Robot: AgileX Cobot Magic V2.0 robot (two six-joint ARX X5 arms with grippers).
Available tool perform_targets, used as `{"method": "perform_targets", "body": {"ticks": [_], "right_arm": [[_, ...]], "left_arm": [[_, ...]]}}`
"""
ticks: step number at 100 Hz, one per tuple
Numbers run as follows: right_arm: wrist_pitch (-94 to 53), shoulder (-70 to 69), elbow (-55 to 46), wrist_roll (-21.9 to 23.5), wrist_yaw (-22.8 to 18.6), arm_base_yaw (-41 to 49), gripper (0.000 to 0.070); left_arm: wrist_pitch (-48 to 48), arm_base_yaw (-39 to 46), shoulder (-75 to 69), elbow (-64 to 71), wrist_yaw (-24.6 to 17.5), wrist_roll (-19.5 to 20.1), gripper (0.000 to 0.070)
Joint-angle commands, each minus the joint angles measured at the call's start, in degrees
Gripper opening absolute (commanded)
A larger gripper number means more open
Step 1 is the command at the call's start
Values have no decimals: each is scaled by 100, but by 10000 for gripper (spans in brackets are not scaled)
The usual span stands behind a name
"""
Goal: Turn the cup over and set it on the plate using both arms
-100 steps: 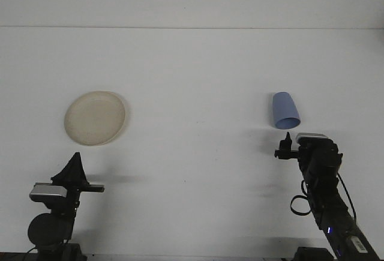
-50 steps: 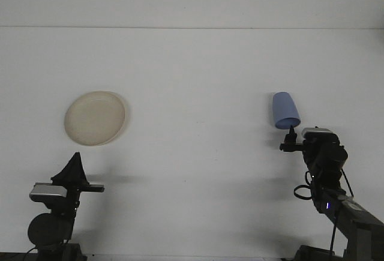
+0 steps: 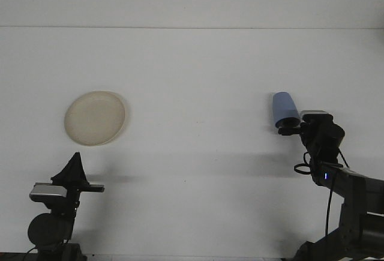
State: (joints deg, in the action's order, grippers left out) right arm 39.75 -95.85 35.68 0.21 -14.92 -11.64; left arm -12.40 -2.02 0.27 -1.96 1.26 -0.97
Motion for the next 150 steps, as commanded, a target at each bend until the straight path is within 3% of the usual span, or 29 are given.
{"method": "perform_targets", "body": {"ticks": [1,31,55,81,93,118,134,150], "right_arm": [[74,-214,127,-48,-37,-7,410],[96,-332,195,-72,-205,-7,4],[-81,-87,190,111,-452,46,4],[-1287,1241,190,190,-341,326,4],[-2100,2153,190,219,-76,619,4],[-4315,4142,470,804,485,1493,4],[-6061,4802,1196,975,1060,2243,4],[-7567,4800,2201,1443,1681,3049,4]], "left_arm": [[-57,-2,-9,109,2,-15,11],[-57,-2,-9,109,0,-15,11],[-57,-2,-9,109,2,-15,11],[-55,-2,-9,109,2,-15,11],[-57,-2,-9,109,2,-15,11],[-55,-2,-9,109,2,-15,11],[-55,-2,-9,109,2,-15,11],[-55,-2,-9,109,2,-15,11]]}}
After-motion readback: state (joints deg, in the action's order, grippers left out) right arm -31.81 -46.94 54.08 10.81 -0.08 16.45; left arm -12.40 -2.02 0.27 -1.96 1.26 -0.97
